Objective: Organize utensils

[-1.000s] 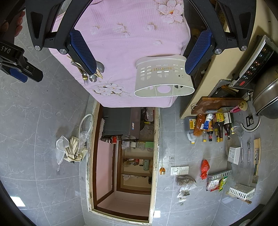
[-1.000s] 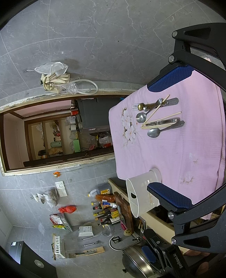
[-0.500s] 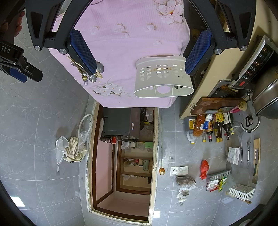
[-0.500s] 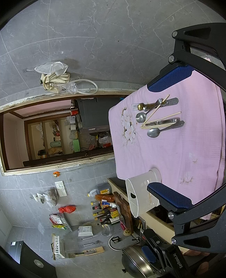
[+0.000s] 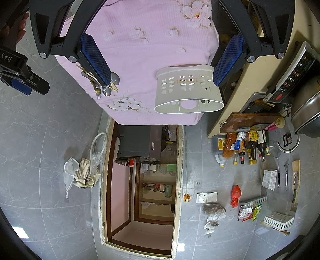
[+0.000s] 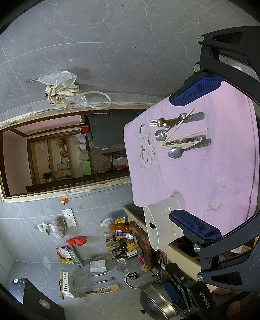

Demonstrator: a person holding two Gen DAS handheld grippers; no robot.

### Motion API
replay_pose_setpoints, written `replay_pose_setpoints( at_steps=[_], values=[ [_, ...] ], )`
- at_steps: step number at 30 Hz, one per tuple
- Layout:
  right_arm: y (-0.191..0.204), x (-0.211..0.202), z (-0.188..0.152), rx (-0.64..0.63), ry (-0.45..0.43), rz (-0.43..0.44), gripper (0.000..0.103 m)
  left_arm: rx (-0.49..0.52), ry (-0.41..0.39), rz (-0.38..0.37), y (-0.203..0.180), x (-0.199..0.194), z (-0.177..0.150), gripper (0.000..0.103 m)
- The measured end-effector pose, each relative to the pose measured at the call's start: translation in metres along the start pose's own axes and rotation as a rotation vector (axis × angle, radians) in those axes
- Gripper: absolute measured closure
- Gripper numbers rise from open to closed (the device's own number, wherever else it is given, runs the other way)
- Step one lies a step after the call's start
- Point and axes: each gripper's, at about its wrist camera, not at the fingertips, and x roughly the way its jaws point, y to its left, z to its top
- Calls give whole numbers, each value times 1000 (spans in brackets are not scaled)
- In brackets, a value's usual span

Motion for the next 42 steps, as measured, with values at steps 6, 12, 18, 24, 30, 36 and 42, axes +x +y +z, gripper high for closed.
replay_pose_setpoints(
  at_steps=[6,12,18,24,30,36,42],
  values=[
    [0,1,0,-9,-16,-2,1,4,-22,-12,-1,10,1,1],
    [-11,12,11,-23,-50,-35,1,12,-63,-18,-11,25,14,1],
    [-36,34,32,-27,-49,-42,1,26,-47,-37,-32,52,26,1],
    [-76,78,49,-13,-16,6,1,33,26,-59,-63,96,29,1],
    [-112,143,54,-8,51,66,1,-2,104,-56,-88,151,21,1],
    [-138,221,29,20,168,149,9,-9,199,-79,-109,210,-4,1],
    [-148,292,3,32,297,231,40,6,334,-85,-121,257,-24,9]
  ],
)
